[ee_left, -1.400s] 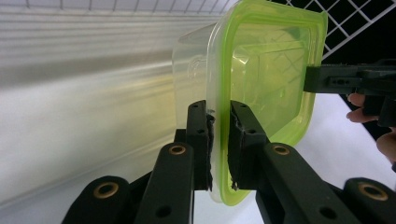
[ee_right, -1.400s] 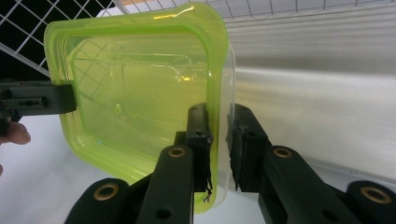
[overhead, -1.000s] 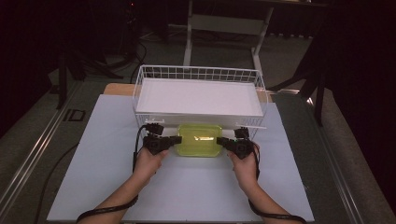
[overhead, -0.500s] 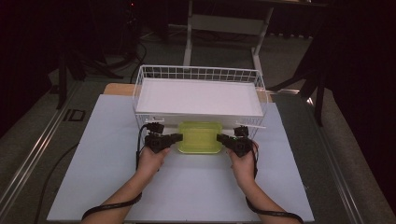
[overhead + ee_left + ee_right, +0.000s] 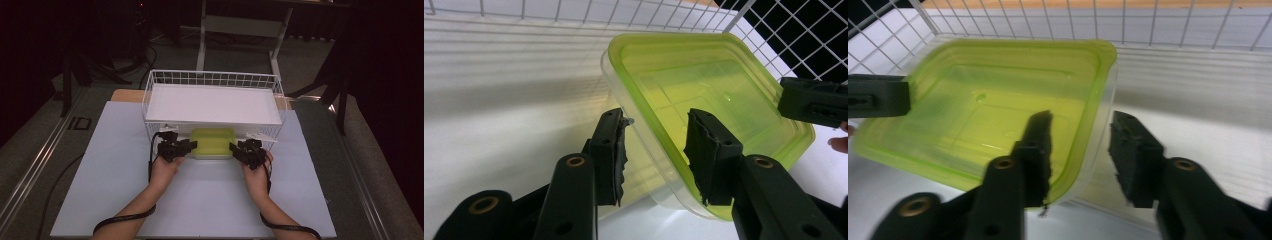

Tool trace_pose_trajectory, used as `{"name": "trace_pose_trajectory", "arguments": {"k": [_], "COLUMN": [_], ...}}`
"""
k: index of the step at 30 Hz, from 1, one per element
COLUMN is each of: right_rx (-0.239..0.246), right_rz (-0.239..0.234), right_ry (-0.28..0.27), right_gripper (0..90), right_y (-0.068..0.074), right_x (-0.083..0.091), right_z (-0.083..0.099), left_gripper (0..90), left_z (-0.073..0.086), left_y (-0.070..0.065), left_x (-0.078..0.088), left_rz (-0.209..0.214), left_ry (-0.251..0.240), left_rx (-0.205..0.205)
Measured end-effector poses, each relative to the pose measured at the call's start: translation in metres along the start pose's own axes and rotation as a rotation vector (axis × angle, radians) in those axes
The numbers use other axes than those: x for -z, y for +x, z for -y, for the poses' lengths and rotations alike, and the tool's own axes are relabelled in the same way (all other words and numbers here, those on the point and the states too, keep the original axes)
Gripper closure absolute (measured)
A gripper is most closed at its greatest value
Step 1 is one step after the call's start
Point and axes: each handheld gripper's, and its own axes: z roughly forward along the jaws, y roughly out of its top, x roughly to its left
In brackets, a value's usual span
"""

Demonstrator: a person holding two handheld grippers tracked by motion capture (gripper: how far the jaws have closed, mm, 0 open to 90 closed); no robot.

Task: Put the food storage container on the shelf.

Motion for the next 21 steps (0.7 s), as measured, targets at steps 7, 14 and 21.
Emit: {"name": "trace_pose_trajectory", "arguments": {"k": [7,14,21], "right_rx": [0.035,0.065,0.098], "right_rz": [-0.031,-0.059,-0.073], "right_ry": [-0.035,-0.034,-0.011], "right_gripper": [52.2,50.7,50.6], "right_y": [0.008,0.018,0.025], "right_x": [0.013,0.028,0.033], "right_z": [-0.003,0.000,0.006], "left_gripper": [42.6,33.3,16.8], "left_z": [-0.001,0.003,0.012], "left_y": [0.001,0.004,-0.001], "left_x": [0.010,0.029,0.040], "left_rz": [0.010,0.057,0.046], "left_ry": [-0.045,-0.081,-0.123], "left_rx": [0.009,-0.047,-0.133]}}
